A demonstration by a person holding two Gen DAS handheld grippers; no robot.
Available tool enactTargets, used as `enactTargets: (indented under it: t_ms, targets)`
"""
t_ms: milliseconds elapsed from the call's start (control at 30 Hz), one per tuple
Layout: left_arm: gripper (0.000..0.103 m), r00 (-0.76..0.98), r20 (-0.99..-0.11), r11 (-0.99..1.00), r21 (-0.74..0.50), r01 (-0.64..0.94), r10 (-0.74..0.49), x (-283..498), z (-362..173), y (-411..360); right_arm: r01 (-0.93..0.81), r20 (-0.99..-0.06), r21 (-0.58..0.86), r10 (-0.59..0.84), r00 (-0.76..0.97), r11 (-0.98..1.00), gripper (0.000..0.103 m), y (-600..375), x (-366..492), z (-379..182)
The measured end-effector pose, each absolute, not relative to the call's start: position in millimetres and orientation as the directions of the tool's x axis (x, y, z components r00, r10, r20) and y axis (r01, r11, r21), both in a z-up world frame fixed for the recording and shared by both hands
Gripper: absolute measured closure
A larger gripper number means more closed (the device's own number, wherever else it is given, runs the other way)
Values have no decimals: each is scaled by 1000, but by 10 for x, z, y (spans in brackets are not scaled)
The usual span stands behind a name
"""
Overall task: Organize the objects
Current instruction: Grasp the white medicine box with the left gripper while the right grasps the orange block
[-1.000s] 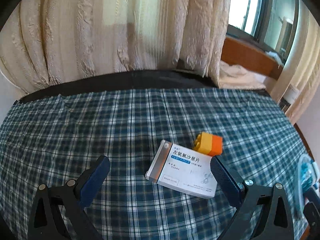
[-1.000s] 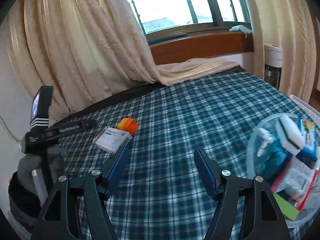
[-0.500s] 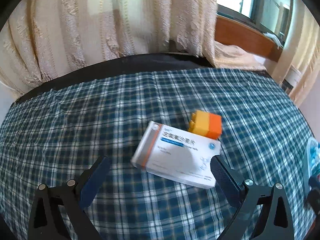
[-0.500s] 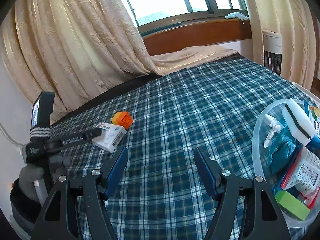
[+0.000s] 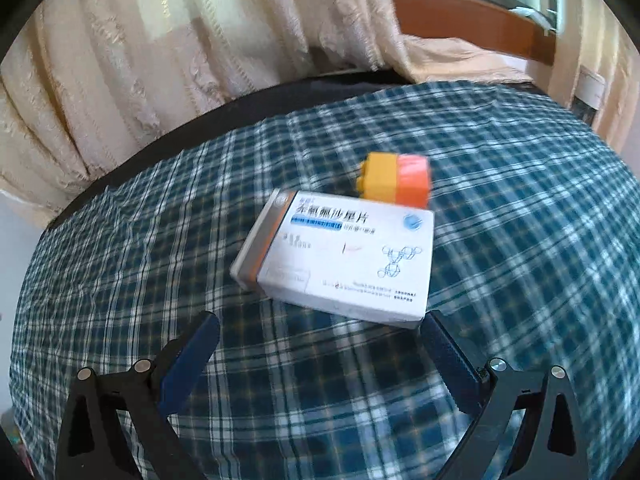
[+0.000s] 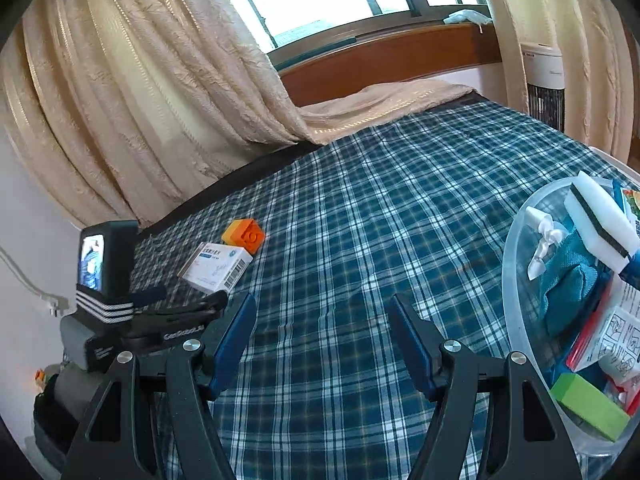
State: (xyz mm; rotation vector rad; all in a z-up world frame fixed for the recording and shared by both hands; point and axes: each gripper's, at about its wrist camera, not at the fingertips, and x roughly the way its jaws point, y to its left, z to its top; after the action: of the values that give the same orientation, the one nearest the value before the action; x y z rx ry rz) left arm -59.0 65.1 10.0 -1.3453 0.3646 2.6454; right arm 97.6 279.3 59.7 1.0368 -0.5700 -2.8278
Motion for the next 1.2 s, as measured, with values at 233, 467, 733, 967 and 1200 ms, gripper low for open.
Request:
enactTargets:
  t_ms: [233,467,733,967,1200]
  targets:
    - [0,-580,-814,-983,135,-128,-37,-727,104,269,-57,-609,372,-197,-768,-927,33,2818,1025,579]
    - [1,-569,-817,-994,108,15,-97,-814,149,-242,-42,-617,362,-205,-760,-931,33,2742,994,567]
    - [1,-590,-807,-997,35,-66,11,-769,348,-33,-15,-624,340,-213,-752,-940,33,2606,891,593]
    - [1,-586,-809,-996,20,-91,37,-1004,362,240,0,-637,324,-219,-739,-946,33,2531,813,590]
    - [1,-563,-824,-995,-8,-103,65,-1174,240,332,-8,-656,320,-215,-723,-947,32,2526,704,573]
